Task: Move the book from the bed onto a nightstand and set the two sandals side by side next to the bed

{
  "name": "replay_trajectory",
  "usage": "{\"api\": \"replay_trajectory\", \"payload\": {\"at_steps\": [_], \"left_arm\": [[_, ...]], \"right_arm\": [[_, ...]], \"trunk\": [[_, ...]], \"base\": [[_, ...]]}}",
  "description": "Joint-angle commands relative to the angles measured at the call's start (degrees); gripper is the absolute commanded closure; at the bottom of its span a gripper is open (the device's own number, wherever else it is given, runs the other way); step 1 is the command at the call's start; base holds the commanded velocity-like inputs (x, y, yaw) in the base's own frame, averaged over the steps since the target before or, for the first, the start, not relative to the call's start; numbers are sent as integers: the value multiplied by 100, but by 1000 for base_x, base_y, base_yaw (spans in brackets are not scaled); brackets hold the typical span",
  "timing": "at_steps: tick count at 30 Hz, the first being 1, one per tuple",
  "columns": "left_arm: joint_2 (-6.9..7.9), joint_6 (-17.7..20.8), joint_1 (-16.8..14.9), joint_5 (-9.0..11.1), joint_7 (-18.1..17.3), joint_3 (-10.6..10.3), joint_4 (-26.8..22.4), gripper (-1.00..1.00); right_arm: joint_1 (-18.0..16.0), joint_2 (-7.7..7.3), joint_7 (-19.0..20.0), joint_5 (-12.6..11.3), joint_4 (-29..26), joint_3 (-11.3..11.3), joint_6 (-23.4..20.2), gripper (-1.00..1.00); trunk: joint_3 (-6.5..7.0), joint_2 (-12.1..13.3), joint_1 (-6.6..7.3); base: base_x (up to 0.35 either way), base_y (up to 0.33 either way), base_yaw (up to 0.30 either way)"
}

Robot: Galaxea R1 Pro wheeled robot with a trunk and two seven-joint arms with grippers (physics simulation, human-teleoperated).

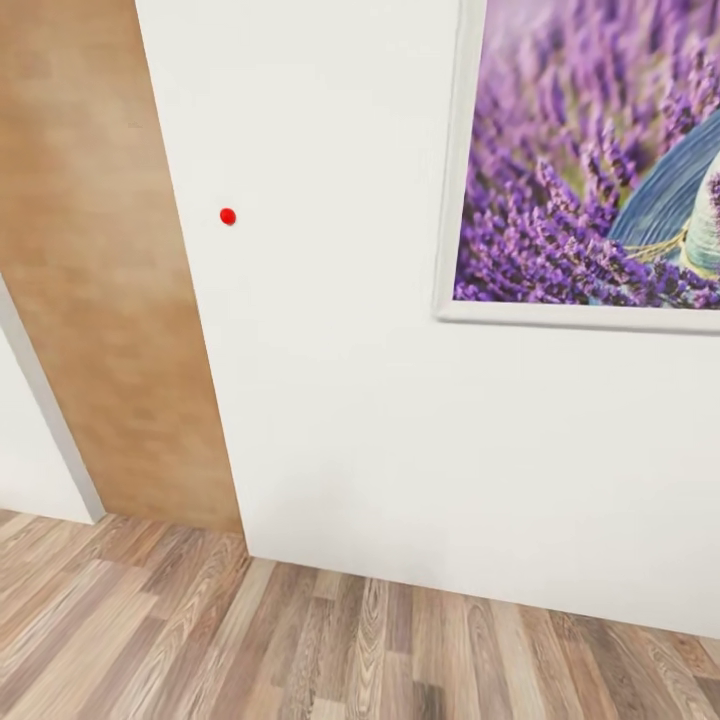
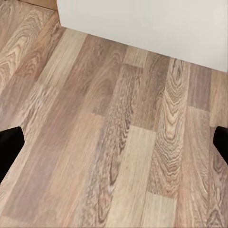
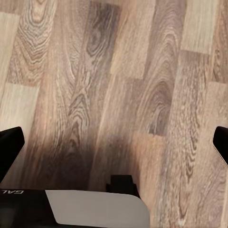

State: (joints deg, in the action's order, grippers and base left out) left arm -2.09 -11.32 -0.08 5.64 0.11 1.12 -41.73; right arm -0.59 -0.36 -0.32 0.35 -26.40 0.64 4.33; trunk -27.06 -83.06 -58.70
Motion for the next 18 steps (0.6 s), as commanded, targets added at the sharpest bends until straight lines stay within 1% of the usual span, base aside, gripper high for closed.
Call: {"api": "replay_trajectory", "payload": {"at_steps": [1,18], "left_arm": [[-2,-11,-1,52,-3,2,-2,-100],[-2,-11,-1,52,-3,2,-2,-100]], "right_arm": [[-3,-1,-3,5,3,7,17,-100],[-5,-4,-1,9,3,7,17,-100]], "trunk": [[-5,-2,-3],[-5,-2,-3]], "base": [[308,0,0],[307,7,0]]}}
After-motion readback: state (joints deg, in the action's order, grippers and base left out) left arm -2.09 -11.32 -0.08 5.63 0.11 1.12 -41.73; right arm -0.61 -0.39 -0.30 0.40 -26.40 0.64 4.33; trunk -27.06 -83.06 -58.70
